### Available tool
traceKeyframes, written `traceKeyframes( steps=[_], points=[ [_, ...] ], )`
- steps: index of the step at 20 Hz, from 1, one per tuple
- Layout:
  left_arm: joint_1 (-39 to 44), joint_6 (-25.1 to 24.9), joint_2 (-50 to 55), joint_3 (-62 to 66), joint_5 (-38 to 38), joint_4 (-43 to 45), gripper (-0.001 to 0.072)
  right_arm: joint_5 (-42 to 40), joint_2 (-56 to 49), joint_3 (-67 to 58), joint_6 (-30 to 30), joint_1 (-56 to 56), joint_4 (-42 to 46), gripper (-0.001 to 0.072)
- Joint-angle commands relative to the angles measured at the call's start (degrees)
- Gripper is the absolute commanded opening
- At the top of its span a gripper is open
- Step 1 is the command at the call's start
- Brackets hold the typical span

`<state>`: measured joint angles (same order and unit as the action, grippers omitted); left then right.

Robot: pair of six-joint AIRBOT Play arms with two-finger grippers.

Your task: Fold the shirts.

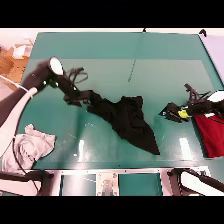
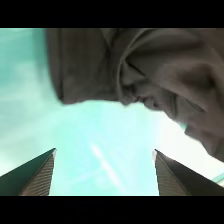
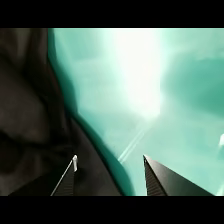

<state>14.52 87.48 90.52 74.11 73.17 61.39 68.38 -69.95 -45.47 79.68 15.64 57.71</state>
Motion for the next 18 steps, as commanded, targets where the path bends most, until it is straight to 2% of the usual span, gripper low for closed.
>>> traceKeyframes(
  steps=[1,4,7,8,10,11,14,15,16,18],
  points=[
    [-1.51,-5.46,1.57,-10.69,-15.65,-10.97,0.0679,-2.71,-7.54,0.07,-6.58,-1.62,-8.85,0.0489],
    [-1.53,-11.37,5.57,-10.49,-20.63,-21.27,0.0677,-6.12,-12.24,-0.35,-10.25,-5.07,-15.30,0.0489],
    [-1.53,-16.39,7.32,-10.49,-23.45,-29.20,0.0519,-6.45,-17.11,-4.04,-12.72,-9.51,-20.46,0.0490],
    [-1.53,-17.25,7.34,-10.49,-24.28,-30.40,0.0418,-6.45,-18.32,-5.68,-12.96,-11.17,-21.38,0.0489],
    [-1.53,-17.64,7.34,-10.47,-24.57,-31.43,0.0027,-6.43,-20.24,-9.27,-12.94,-14.67,-21.29,0.0487],
    [-1.53,-17.62,7.32,-10.47,-24.35,-31.85,0.0021,-6.40,-20.52,-10.51,-12.94,-15.69,-21.27,0.0445],
    [-1.55,-19.12,6.95,-7.52,-21.27,-31.30,0.0020,-4.22,-20.59,-14.21,-12.94,-15.63,-21.18,0.0058],
    [-1.55,-19.02,6.88,-4.98,-18.80,-30.08,0.0020,-2.19,-20.59,-15.78,-12.90,-14.62,-21.18,0.0019],
    [-1.55,-18.93,6.67,-1.68,-16.00,-27.96,0.0020,0.26,-20.57,-17.64,-12.90,-13.25,-21.18,0.0018],
    [-1.55,-15.54,5.16,5.27,-11.50,-21.16,0.0020,5.31,-20.15,-22.03,-12.76,-10.19,-21.24,0.0017]
  ],
)
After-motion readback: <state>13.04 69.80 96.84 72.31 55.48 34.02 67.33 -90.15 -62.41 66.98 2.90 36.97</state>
